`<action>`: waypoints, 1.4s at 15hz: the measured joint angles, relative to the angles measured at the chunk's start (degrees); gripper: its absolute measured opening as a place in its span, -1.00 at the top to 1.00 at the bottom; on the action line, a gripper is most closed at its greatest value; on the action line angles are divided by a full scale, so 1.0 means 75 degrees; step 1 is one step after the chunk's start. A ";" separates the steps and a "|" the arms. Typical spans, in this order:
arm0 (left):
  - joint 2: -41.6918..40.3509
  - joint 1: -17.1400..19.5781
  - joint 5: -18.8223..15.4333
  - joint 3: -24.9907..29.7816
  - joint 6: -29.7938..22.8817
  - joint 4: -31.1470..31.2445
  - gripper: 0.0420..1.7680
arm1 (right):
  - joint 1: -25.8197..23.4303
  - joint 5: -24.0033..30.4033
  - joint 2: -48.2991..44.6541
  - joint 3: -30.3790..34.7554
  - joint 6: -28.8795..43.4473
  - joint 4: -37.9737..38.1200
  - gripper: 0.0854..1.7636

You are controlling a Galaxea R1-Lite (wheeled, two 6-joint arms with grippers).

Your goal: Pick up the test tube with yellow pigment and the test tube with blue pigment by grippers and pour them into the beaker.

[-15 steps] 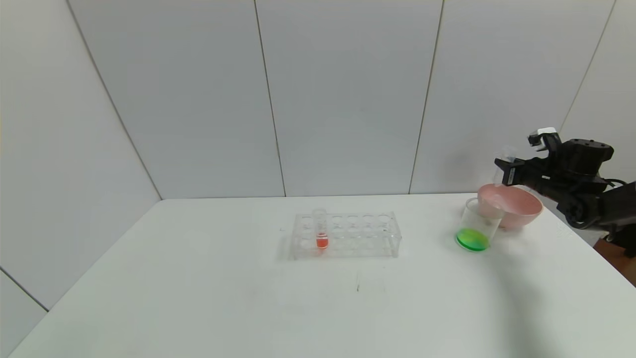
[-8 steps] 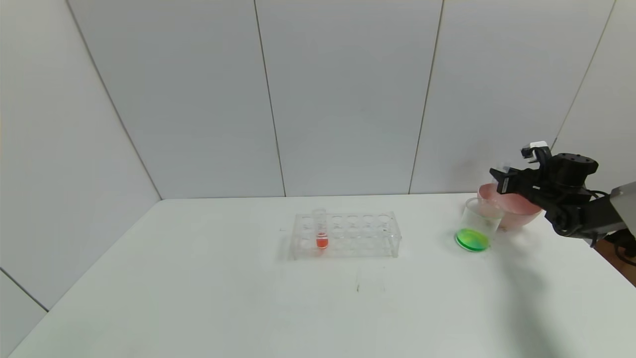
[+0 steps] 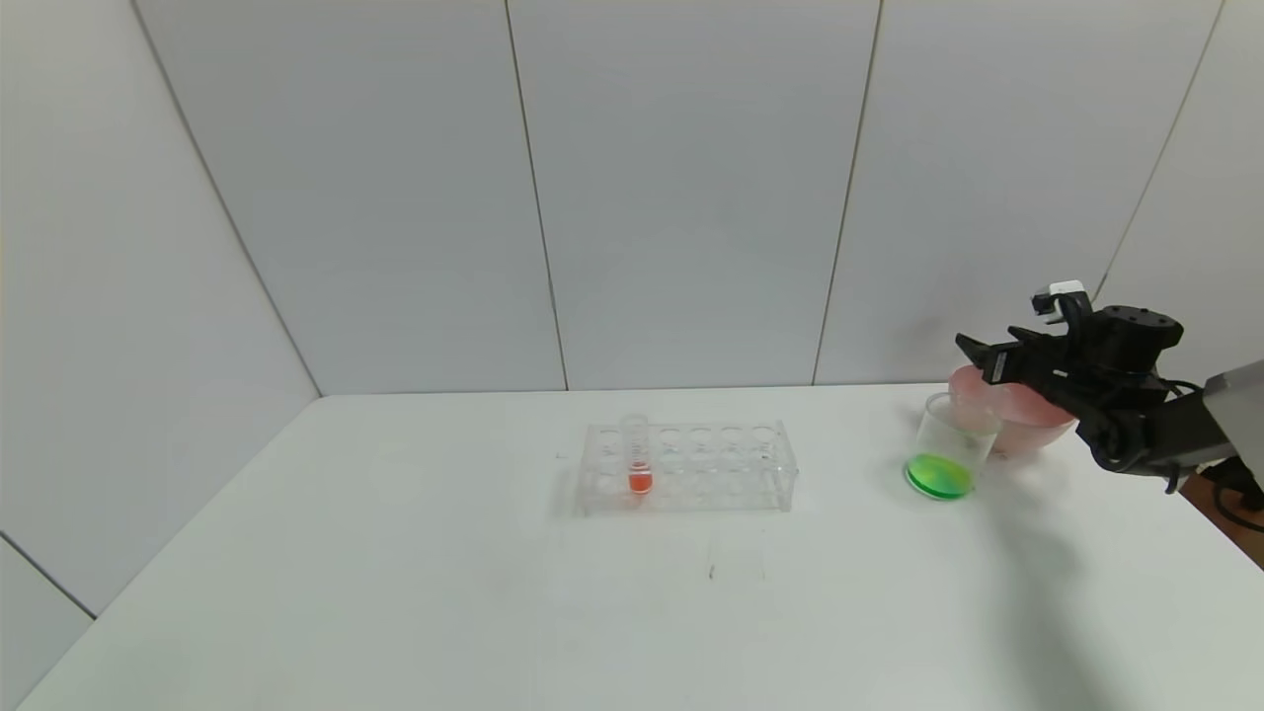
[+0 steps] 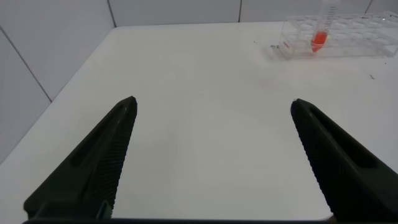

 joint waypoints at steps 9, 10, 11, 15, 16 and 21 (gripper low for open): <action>0.0000 -0.0003 0.0000 0.0000 0.0000 0.0000 -1.00 | 0.0237 -0.0065 -0.0710 0.0221 0.0167 -0.0008 -0.80; 0.0000 0.0000 0.0000 0.0000 0.0000 0.0000 -1.00 | 0.0268 -0.0065 -0.0845 0.0343 0.0190 -0.0020 -0.82; 0.0000 0.0000 0.0000 0.0000 0.0000 0.0000 -1.00 | 0.0309 -0.0065 -0.1011 0.0538 0.0284 -0.0065 -0.83; 0.0000 0.0000 0.0000 0.0000 0.0000 0.0000 -1.00 | 0.0510 -0.0065 -0.1806 0.1824 0.0610 -0.0627 -0.88; 0.0000 0.0000 0.0000 0.0000 0.0000 0.0000 -1.00 | 0.0574 -0.0065 -0.2102 0.2258 0.0704 -0.0782 -0.88; 0.0000 0.0000 0.0000 0.0000 0.0000 0.0000 -1.00 | 0.0870 -0.0057 -0.4153 0.4106 0.1707 -0.1014 -0.91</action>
